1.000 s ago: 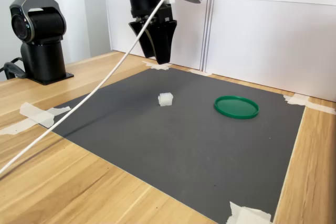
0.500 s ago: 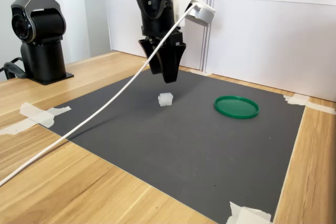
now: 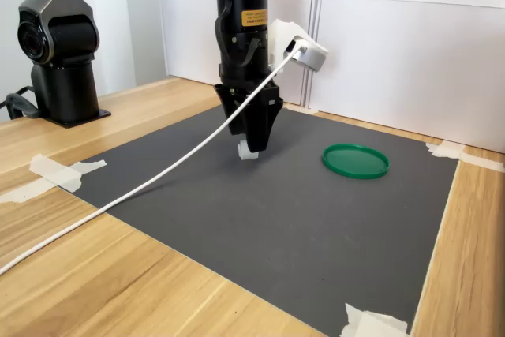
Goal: Grasp a white terminal and put it in the green lid.
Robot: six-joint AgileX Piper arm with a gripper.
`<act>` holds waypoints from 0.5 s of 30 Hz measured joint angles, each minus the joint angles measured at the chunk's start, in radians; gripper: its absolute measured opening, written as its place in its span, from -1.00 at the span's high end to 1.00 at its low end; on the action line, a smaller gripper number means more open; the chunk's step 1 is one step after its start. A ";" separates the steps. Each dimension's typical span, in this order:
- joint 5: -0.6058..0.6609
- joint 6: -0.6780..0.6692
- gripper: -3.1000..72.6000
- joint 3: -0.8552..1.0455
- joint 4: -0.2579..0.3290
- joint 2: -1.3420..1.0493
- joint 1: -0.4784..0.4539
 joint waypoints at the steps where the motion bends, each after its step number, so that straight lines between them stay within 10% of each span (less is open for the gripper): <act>1: -0.001 0.000 -0.90 0.000 0.000 0.002 0.000; 15: -0.006 0.000 -0.64 -0.003 0.000 0.043 0.000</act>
